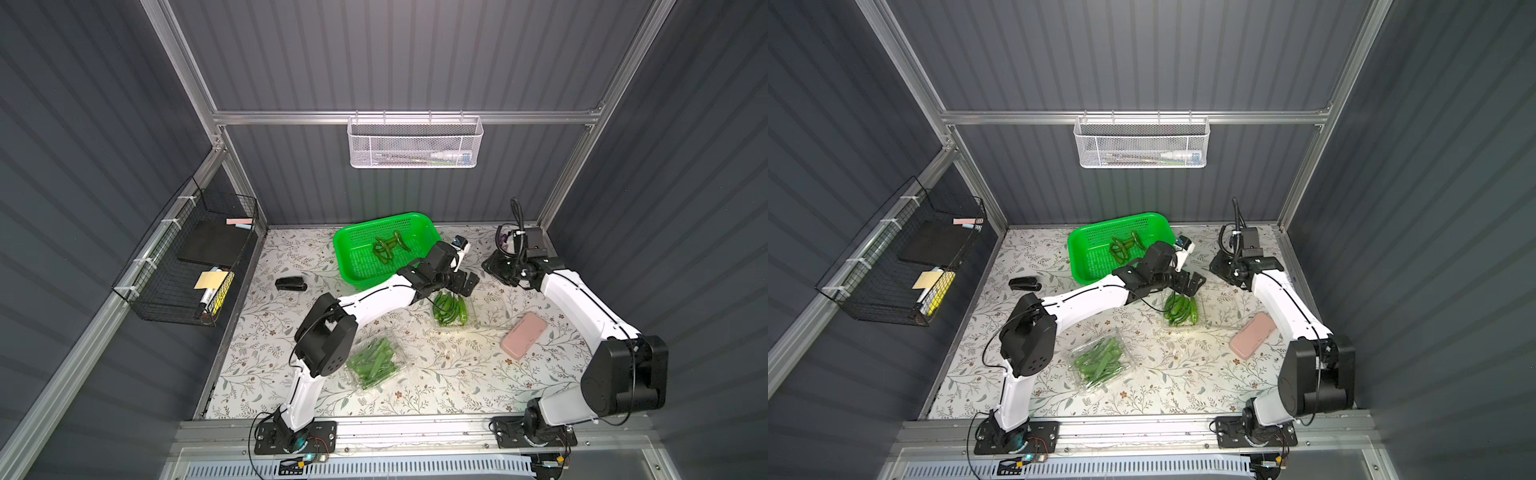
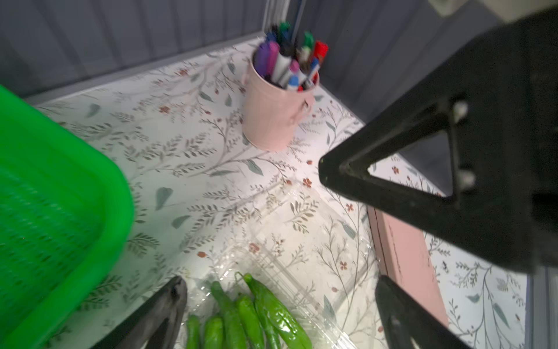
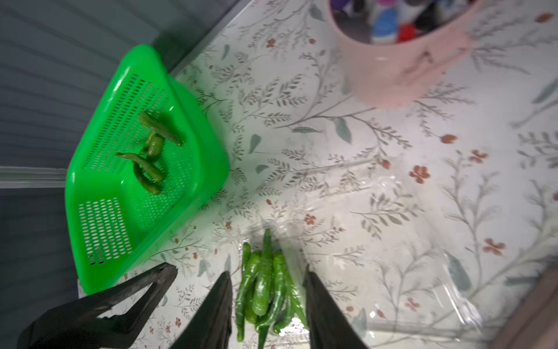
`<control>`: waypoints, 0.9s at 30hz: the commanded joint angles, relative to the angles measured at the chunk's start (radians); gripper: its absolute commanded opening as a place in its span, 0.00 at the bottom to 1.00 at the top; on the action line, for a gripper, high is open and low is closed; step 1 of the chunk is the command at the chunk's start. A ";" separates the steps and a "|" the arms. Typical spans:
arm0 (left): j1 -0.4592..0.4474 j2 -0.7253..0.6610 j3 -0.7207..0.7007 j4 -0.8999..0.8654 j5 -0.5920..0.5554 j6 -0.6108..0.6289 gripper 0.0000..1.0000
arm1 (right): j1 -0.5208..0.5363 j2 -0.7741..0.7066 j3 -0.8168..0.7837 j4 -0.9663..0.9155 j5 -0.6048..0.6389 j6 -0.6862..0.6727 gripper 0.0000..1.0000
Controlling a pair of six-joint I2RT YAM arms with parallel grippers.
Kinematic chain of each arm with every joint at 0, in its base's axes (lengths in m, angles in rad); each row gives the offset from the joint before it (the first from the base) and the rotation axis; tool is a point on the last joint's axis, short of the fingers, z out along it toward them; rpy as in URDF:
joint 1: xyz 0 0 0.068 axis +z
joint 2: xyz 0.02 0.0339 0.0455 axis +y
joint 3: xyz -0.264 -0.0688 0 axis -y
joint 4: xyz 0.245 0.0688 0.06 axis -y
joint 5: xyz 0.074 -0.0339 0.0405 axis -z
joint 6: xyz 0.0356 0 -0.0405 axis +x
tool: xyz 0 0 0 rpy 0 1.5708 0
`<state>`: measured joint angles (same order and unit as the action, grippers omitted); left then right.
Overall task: Take small green peppers out of containers
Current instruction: Place the green pepper in the basket, then pick up the green pepper from the packing box.
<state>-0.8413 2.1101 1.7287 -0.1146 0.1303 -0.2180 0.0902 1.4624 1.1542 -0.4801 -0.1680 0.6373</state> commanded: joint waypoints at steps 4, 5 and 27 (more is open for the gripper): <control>-0.016 0.089 0.080 -0.182 -0.040 0.048 0.93 | -0.039 -0.057 -0.096 0.000 -0.013 0.021 0.40; -0.019 0.103 0.091 -0.206 -0.052 0.045 0.92 | -0.042 -0.059 -0.103 0.002 -0.019 0.021 0.40; -0.022 0.211 0.150 -0.389 -0.129 0.010 0.52 | -0.044 -0.040 -0.096 -0.002 -0.073 0.002 0.39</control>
<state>-0.8608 2.2829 1.8431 -0.4374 0.0341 -0.2016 0.0483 1.4212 1.0546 -0.4808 -0.2367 0.6460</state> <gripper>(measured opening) 0.520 0.389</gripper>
